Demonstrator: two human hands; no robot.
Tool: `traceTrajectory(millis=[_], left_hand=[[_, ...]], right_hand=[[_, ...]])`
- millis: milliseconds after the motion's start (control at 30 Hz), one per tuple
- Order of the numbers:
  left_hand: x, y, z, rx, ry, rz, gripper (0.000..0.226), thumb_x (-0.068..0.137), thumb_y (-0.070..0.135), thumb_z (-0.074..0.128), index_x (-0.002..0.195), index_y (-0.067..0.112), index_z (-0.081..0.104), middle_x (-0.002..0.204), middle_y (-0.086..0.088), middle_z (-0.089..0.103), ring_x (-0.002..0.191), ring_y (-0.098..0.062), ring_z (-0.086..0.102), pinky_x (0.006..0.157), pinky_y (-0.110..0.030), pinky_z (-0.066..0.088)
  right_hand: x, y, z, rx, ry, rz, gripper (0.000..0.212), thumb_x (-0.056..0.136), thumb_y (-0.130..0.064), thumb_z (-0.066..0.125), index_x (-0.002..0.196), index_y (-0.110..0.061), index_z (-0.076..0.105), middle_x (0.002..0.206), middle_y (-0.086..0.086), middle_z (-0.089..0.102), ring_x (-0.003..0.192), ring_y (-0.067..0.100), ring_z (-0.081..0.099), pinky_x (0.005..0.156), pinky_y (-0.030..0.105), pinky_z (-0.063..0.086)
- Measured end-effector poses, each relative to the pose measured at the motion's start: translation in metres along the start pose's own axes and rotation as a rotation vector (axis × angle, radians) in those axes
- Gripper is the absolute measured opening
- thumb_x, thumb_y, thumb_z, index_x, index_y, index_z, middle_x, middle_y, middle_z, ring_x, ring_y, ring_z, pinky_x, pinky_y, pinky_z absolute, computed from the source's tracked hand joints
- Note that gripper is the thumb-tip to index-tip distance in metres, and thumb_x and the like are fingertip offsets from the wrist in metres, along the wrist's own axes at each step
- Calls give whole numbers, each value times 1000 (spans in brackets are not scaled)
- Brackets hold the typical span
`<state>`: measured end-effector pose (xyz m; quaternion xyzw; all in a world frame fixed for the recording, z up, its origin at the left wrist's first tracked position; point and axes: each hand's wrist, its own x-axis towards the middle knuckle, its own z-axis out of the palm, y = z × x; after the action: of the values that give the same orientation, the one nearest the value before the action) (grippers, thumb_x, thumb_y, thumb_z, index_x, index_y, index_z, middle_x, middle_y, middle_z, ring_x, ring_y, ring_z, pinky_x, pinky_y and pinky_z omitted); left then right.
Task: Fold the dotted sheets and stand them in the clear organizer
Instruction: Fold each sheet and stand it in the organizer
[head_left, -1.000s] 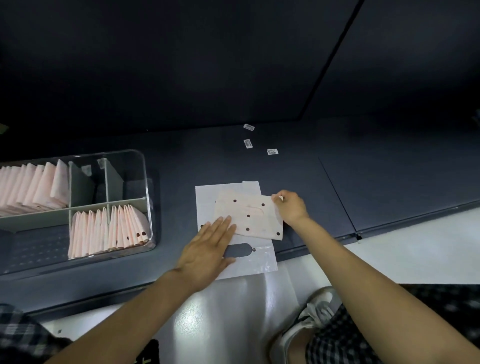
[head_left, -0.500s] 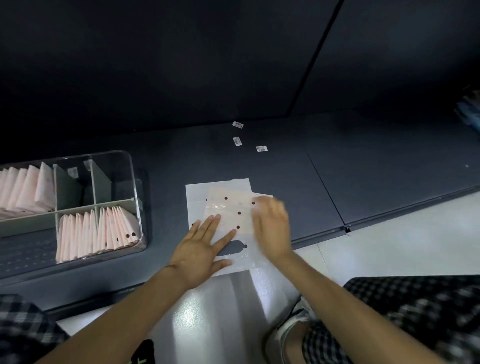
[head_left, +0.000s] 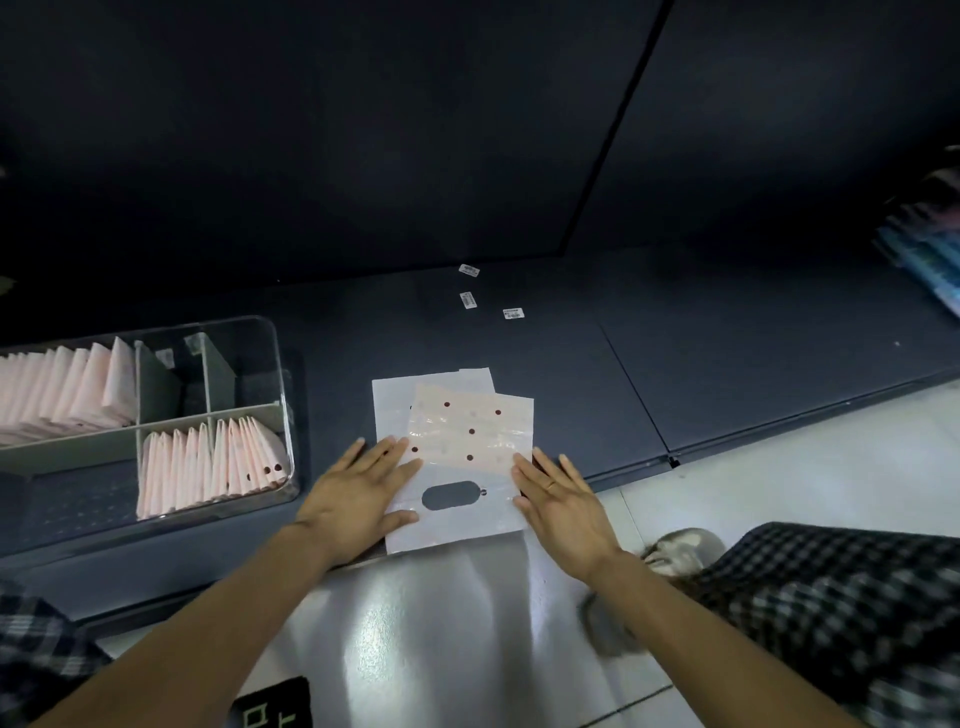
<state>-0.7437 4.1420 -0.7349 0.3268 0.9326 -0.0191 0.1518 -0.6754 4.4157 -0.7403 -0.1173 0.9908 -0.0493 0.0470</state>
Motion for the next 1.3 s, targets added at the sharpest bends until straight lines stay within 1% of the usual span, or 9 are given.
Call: traceTrajectory(millis=[100, 233, 367, 600, 767, 933, 1067, 1133, 1300], left_hand=[[-3, -4, -2, -22, 41, -28, 65, 95, 60, 23, 151, 28, 13, 160, 5, -2, 146, -12, -7, 118, -34, -8], [2, -3, -9, -74, 123, -77, 52, 97, 55, 27, 142, 30, 36, 159, 7, 9, 147, -11, 1, 117, -32, -6], [5, 0, -9, -94, 169, -161, 43, 99, 47, 30, 134, 26, 44, 158, 7, 16, 146, -12, 6, 118, -32, -1], [3, 13, -12, -134, 202, -188, 49, 100, 41, 35, 143, 18, 32, 159, 2, 12, 146, -14, 9, 118, -31, 0], [17, 23, -29, -240, 409, -218, 55, 88, 24, 64, 135, 6, 42, 151, -10, 32, 138, -25, 31, 117, -36, 22], [30, 21, -21, -280, 209, -50, 52, 88, 42, 60, 135, 28, 45, 152, 12, 30, 143, -9, 19, 115, -24, 12], [32, 16, -14, -338, 242, -75, 42, 90, 38, 59, 131, 31, 52, 141, 14, 46, 131, -10, 40, 105, -24, 30], [35, 12, -16, -360, 308, -80, 30, 89, 30, 63, 119, 26, 63, 125, 11, 60, 118, -15, 53, 94, -27, 39], [47, 8, -26, -652, 282, -260, 9, 91, 30, 61, 87, 28, 68, 79, 10, 67, 78, -17, 59, 62, -27, 41]], right_hand=[[7, -1, -5, -1, 117, 10, 35, 99, -28, 44, 126, -13, 60, 138, -3, 52, 136, 18, 39, 116, 40, 7], [13, -3, -7, 17, 174, 52, 21, 90, -22, 62, 107, -14, 72, 118, -4, 67, 119, 15, 57, 111, 42, 28], [20, -2, -13, 68, 276, 14, 26, 53, -8, 91, 75, -14, 78, 86, -2, 75, 80, 15, 72, 75, 36, 58], [22, 3, -8, 4, 171, -20, 44, 32, -6, 96, 70, -14, 75, 83, -2, 75, 76, 19, 72, 60, 25, 57], [29, 5, -11, -45, 199, -50, 43, 33, -6, 94, 71, -10, 74, 79, 1, 73, 70, 17, 71, 53, 24, 57], [38, -9, -20, 11, 198, 77, 25, 45, 0, 84, 64, -7, 70, 61, 2, 66, 51, 16, 62, 41, 18, 50], [43, 3, -32, 226, 22, 72, 15, 80, 0, 53, 91, 0, 62, 90, 9, 61, 87, 21, 55, 69, 31, 50], [42, 12, -36, 381, -62, 85, 20, 88, -5, 49, 106, -3, 58, 101, 6, 59, 93, 17, 49, 77, 26, 44], [48, 29, -38, 632, -198, 179, 8, 95, -29, 49, 95, -25, 42, 122, -4, 57, 103, 14, 54, 84, 28, 45]])
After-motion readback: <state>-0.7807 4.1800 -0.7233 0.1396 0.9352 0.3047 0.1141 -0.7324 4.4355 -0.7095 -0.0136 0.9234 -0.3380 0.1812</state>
